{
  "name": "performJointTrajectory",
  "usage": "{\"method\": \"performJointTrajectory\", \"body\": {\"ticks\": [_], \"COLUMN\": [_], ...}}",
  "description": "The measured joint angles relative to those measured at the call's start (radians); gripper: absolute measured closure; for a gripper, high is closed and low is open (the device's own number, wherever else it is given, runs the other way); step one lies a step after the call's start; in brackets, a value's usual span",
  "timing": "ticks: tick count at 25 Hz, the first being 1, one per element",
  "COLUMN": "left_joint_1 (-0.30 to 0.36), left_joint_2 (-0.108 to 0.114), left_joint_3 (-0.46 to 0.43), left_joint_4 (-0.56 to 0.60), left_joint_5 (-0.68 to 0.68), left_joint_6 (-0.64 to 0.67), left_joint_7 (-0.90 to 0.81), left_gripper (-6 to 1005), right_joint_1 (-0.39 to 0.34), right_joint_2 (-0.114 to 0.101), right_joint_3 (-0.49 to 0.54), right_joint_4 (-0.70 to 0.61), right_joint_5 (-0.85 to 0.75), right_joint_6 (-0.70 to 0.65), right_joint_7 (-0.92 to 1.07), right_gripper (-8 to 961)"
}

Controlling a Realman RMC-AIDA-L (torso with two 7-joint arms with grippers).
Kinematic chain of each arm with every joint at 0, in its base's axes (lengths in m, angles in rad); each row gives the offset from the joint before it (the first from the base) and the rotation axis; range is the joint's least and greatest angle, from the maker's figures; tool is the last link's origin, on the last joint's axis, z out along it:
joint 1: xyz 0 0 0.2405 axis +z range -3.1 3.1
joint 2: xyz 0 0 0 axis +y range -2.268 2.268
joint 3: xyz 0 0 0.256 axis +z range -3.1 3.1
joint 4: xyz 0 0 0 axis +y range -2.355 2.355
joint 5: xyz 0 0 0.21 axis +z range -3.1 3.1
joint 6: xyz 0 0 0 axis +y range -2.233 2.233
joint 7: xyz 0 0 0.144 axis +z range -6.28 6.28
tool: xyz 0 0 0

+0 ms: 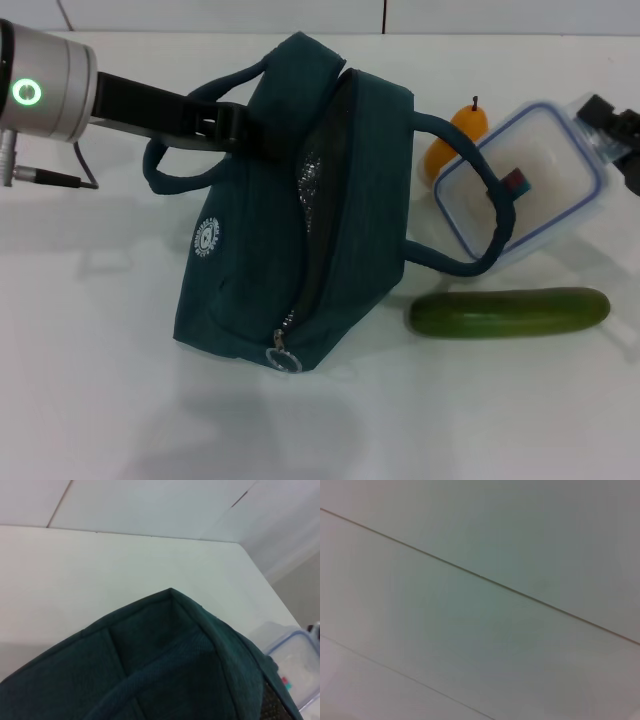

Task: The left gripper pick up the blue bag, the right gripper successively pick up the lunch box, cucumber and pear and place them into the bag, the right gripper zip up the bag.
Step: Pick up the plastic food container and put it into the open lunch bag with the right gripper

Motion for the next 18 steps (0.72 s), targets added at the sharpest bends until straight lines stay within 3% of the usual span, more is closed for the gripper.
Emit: {"method": "performJointTrajectory", "body": {"ticks": [18], "left_joint_1": [0.0], "left_joint_2": [-0.002], "left_joint_3": [0.0], "left_joint_4": [0.002], "left_joint_5": [0.0], "left_joint_6": [0.0], "left_joint_7": [-0.007], "left_gripper": [938], "right_joint_1": [-0.062], "right_joint_2": [-0.006], "right_joint_3": [0.013], "right_joint_4": [0.001], "right_joint_5": [0.158], "right_joint_6": [-0.172], "right_joint_7": [0.017], "right_gripper": [856]}}
